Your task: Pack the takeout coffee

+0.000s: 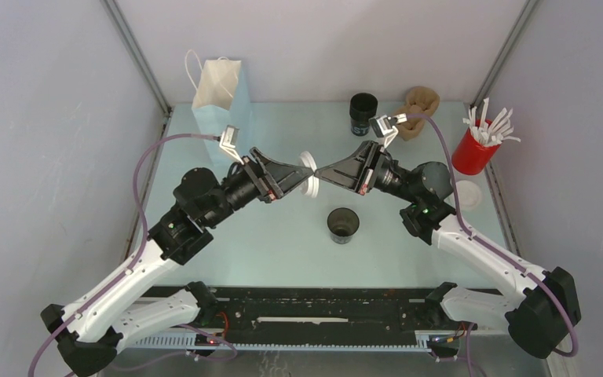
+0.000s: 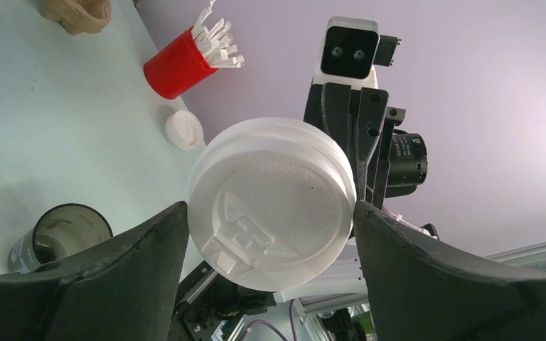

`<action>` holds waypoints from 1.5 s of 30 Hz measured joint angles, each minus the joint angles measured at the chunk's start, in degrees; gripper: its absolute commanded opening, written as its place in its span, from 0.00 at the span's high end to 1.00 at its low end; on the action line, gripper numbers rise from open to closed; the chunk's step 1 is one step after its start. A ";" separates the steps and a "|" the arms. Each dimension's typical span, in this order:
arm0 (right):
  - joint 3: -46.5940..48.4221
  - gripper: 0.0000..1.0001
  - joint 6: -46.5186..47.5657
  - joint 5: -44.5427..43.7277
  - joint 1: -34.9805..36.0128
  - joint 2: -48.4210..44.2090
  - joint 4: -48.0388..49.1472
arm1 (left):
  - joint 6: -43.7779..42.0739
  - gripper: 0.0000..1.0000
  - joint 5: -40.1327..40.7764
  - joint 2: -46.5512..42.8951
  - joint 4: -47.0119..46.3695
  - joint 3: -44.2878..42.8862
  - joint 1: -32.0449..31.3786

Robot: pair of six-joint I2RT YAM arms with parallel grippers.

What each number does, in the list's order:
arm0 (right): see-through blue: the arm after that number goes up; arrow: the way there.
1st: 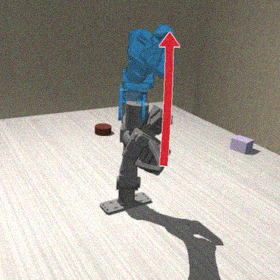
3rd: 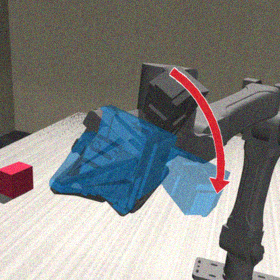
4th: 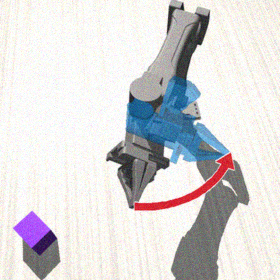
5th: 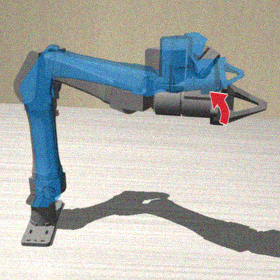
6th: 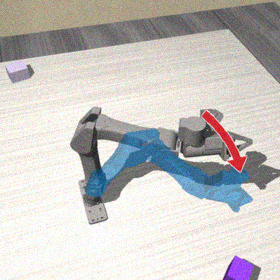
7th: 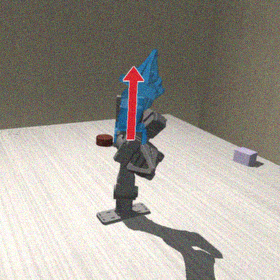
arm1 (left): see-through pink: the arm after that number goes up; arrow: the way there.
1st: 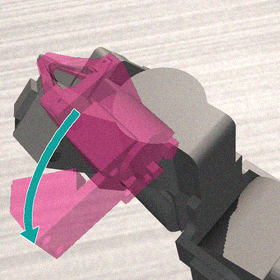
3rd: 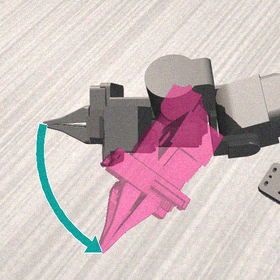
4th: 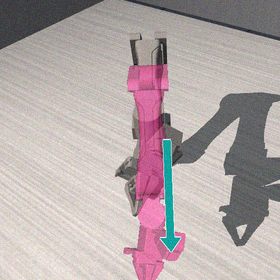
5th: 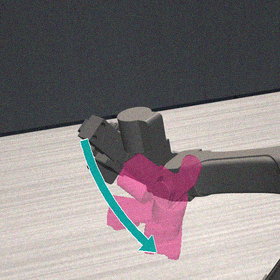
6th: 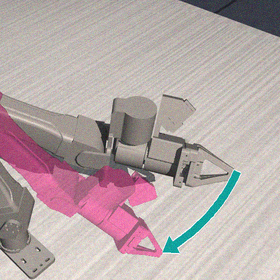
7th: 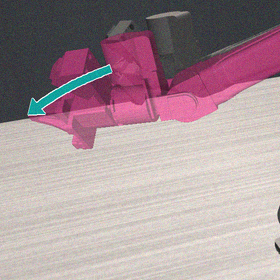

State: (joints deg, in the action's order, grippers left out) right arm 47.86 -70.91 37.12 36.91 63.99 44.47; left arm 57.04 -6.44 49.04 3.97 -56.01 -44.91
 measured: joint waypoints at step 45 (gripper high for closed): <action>-2.95 0.14 51.34 -19.41 -35.08 -23.06 -74.64 | -33.29 0.33 19.43 54.73 41.86 -35.34 -15.06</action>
State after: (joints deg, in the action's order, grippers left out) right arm 44.91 -19.57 17.72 1.83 40.93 -30.17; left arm 23.75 12.99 103.77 45.82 -91.35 -59.96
